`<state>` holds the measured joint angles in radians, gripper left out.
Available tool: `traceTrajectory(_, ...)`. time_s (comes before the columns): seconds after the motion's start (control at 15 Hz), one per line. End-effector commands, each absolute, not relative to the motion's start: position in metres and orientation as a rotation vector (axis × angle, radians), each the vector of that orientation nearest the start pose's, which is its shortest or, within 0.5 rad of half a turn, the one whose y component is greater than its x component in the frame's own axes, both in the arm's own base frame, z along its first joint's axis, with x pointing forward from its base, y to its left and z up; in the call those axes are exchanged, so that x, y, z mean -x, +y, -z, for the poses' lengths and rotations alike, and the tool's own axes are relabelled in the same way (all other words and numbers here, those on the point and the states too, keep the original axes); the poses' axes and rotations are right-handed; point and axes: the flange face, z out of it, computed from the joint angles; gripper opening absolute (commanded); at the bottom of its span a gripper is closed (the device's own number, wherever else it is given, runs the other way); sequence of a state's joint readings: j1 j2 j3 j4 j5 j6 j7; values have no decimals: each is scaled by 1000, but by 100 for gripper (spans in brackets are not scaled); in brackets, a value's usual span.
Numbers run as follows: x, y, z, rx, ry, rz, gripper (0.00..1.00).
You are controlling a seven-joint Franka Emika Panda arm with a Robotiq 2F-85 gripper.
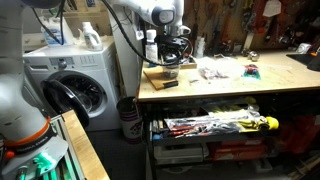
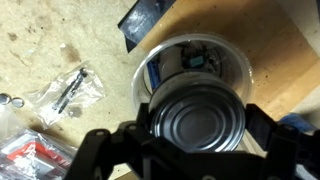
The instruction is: Turn the tin upside down
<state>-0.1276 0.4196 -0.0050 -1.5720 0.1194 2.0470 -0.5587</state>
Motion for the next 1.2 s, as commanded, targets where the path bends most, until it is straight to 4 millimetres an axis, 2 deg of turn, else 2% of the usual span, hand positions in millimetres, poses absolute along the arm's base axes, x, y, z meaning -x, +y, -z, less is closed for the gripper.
traceTrajectory(0.0,-681,-88,-405,2985,-571,93,69)
traceTrajectory(0.6,-674,-85,-399,2954,-549,-58,69)
traceTrajectory(1.13,-664,-65,-392,2935,-583,-198,69)
